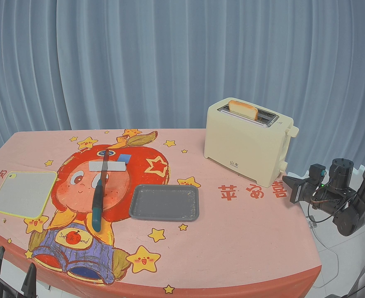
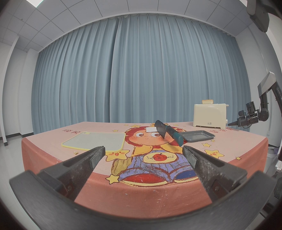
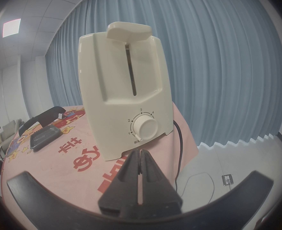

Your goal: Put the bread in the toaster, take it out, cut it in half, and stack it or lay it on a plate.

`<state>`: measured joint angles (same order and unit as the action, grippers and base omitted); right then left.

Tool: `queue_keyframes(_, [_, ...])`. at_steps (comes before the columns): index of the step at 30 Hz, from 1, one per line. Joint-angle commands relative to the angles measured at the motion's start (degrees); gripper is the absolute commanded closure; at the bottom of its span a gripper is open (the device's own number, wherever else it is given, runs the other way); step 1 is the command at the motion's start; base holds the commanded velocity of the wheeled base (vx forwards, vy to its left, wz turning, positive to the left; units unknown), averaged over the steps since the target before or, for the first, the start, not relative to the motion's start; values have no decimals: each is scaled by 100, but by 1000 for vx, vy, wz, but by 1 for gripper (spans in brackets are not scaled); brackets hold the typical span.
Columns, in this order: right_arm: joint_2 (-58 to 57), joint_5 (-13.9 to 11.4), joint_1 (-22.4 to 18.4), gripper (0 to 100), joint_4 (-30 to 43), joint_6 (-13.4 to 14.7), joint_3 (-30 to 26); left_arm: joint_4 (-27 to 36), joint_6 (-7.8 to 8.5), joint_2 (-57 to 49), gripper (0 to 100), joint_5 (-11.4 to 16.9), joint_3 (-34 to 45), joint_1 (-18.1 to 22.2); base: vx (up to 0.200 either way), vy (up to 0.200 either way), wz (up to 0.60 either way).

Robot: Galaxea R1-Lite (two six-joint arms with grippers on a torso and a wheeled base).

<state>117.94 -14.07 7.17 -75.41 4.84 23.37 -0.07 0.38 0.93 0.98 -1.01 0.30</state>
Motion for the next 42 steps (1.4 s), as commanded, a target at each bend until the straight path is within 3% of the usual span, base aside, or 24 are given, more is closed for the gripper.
queue_keyframes(1, [44,1,39,100,0,105,71,-1,-3,-84,0,-1,101,-4,0,0,0])
queue_keyframes(23, [317,27,-22,100,-9,316,361,-1,6,-84,0,-1,101,5,0,0,0])
queue_keyframes(42, [220,62,21,100,-17,307,353,-1,-3,-84,0,-1,101,5,0,0,0])
